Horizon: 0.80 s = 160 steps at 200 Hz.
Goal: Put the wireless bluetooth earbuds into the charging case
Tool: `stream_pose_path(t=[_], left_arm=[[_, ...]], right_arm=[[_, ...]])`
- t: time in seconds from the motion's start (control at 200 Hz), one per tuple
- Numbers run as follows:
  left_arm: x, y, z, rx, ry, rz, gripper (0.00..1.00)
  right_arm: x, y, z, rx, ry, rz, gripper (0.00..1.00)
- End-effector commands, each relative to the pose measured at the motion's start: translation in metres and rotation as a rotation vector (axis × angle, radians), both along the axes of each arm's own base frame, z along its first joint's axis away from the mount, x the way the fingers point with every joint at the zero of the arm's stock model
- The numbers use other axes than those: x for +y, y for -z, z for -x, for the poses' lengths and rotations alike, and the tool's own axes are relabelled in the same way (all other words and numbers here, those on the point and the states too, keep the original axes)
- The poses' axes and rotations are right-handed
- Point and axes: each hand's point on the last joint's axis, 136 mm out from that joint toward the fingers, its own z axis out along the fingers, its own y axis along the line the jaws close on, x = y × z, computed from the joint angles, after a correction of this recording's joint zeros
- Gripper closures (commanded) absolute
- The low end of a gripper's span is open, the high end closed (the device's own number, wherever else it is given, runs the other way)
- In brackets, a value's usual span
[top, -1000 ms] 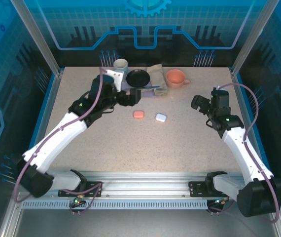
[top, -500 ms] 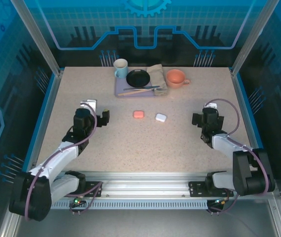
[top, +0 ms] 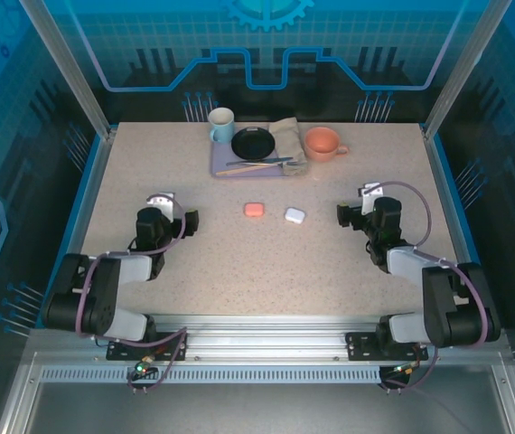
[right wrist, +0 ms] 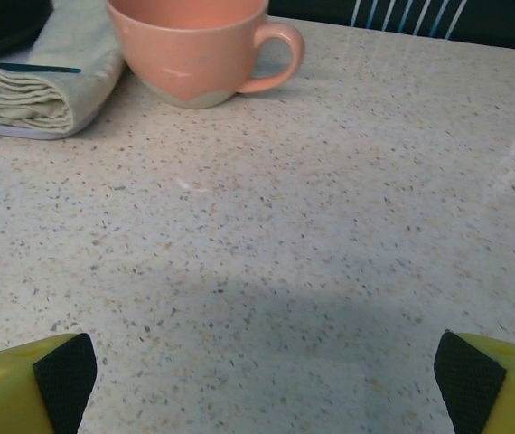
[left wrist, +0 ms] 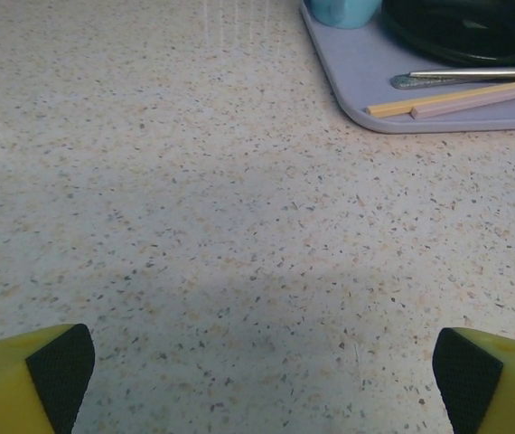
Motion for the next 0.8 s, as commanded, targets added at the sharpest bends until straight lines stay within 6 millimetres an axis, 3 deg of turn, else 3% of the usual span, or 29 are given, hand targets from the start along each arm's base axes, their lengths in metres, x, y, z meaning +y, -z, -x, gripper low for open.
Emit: stream_pose_path(t=[0.0,0.03,0.07,0.15,0.19,0.795], left_arm=[[-0.002,-0.017,-0.02,-0.069,0.035,0.025,0.01],[0.0,-0.015,-0.022,-0.05,0.029,0.032,0.01],[0.003,-0.015,-0.022,-0.05,0.02,0.049,0.01],[0.005,-0.014,-0.023,-0.041,0.017,0.064,0.01],[0.007,-0.014,-0.024,-0.042,0.015,0.073,0.01],[0.008,-0.014,-0.024,-0.04,0.012,0.074,0.01]], right_arm=[[0.003,-0.007,-0.005,-0.103,-0.056,-0.055,0.0],[-0.001,0.002,0.0,-0.137,-0.03,-0.05,0.0],[-0.005,-0.004,-0.002,-0.211,0.01,-0.036,0.0],[0.009,0.007,-0.018,-0.072,-0.065,-0.024,0.0],[0.008,0.01,-0.016,-0.047,-0.069,-0.047,0.0],[0.007,0.01,-0.017,-0.05,-0.066,-0.046,0.0]])
